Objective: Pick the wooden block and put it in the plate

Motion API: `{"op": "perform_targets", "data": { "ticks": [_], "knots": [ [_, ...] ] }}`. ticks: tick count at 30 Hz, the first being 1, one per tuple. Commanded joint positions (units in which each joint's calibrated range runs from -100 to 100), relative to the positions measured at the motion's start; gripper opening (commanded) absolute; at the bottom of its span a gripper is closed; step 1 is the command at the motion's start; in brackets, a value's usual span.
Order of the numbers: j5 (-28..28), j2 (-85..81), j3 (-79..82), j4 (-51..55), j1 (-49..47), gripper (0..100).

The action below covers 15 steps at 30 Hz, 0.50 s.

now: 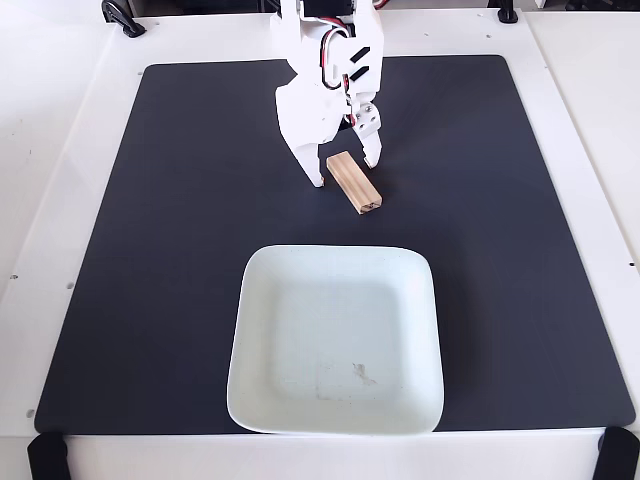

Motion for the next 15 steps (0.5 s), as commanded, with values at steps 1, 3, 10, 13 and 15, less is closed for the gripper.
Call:
{"op": "perform_targets", "data": {
  "ticks": [1,3,10,13,15],
  "knots": [
    [-0.1,0.4,-1.0,-0.4,-0.3,19],
    [0.1,0.4,-0.9,-0.4,-0.3,13],
    [0.2,0.5,-0.2,-0.4,-0.3,1],
    [0.2,0.0,-0.2,-0.4,-0.3,1],
    [-0.1,-0.6,-0.2,-0.3,-0.3,1]
  ]
}}
